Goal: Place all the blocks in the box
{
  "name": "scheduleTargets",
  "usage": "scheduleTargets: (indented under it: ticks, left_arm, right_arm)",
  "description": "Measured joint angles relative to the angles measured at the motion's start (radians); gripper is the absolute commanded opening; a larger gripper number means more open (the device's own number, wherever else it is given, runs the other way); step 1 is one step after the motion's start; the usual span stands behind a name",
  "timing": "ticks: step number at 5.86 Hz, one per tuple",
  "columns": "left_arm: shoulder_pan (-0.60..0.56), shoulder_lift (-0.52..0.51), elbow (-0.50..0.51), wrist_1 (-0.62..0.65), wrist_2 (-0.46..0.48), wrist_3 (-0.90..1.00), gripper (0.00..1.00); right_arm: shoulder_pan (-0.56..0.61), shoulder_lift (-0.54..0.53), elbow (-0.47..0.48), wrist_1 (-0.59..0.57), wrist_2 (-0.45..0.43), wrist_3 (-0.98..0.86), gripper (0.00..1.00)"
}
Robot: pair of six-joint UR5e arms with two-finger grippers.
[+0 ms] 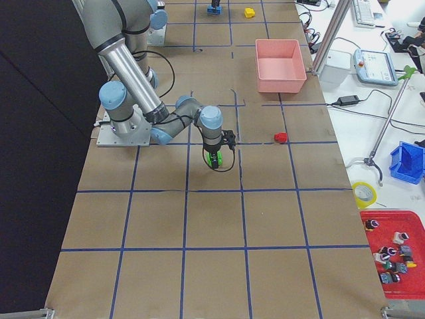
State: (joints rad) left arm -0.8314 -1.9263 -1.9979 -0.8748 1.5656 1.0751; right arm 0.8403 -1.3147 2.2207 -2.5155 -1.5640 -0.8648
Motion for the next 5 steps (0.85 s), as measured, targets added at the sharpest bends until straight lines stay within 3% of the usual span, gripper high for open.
scheduleTargets:
  ticks: [1, 2, 5]
  left_arm:
    - [0.000, 0.000, 0.004, 0.000, 0.003, 0.003, 0.15]
    - [0.000, 0.000, 0.011, 0.000, 0.006, 0.006, 0.00]
    - [-0.007, 0.050, 0.073, -0.015, 0.010, -0.006, 0.00]
  right_arm:
    - [-0.001, 0.001, -0.001, 0.000, -0.002, 0.001, 0.29]
    - [-0.001, 0.001, -0.002, 0.001, -0.003, 0.001, 0.08]
    - [-0.001, -0.013, -0.025, 0.018, -0.004, 0.001, 0.05]
